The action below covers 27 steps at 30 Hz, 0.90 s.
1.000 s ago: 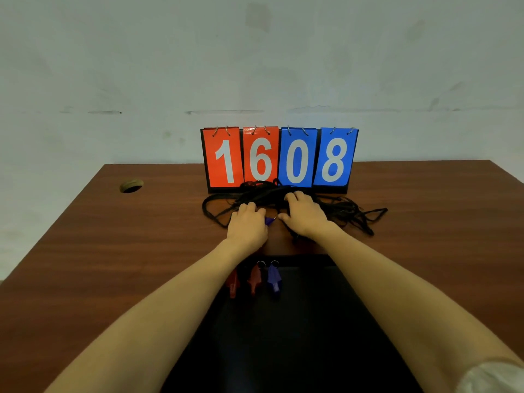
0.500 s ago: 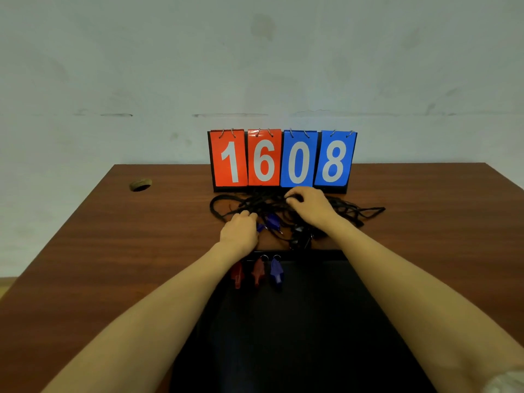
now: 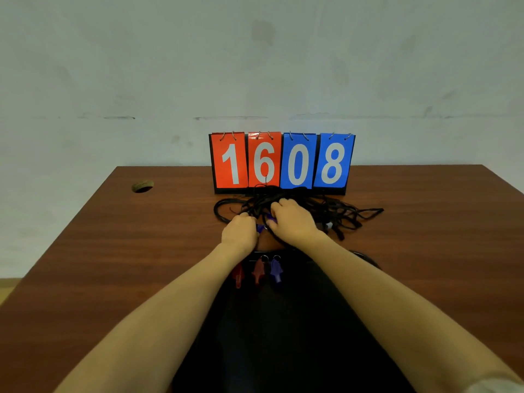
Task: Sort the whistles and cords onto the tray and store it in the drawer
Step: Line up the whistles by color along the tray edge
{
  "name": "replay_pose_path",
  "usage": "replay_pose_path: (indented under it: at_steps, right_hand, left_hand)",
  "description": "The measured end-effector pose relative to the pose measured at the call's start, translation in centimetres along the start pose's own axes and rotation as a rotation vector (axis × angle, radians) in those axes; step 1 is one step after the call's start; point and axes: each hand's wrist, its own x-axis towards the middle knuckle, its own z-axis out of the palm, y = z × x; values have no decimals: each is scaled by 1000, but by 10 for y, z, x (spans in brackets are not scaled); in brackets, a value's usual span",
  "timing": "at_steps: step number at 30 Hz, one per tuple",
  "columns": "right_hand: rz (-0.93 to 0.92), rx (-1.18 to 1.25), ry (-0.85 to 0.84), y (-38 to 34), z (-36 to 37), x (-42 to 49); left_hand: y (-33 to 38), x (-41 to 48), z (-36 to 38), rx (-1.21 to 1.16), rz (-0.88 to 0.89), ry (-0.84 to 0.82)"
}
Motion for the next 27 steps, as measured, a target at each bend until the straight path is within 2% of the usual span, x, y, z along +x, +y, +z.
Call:
replay_pose_path:
  at_steps: [3,10,16,19,22,27]
  right_hand:
    - [148,-13,-107,-7,8,5]
    - [223,76,-104,-11,5,5]
    - [139,416,35,-10,-34,-15]
    - [125,497,102,-7,-52,-37]
    - [155,524,141,-2,-63,-62]
    - [232,582,196,6,-67,-111]
  left_hand:
    - [-1,-7,-4,5,3,-1]
    - [-4,-31,-8,-118,41,142]
    - [6,-59,-20,-401,43,215]
    - [20,-80,-24,-492,89,215]
    - [37,-100,-24,-502,149,170]
    - [62,-128,-13,-375,174,177]
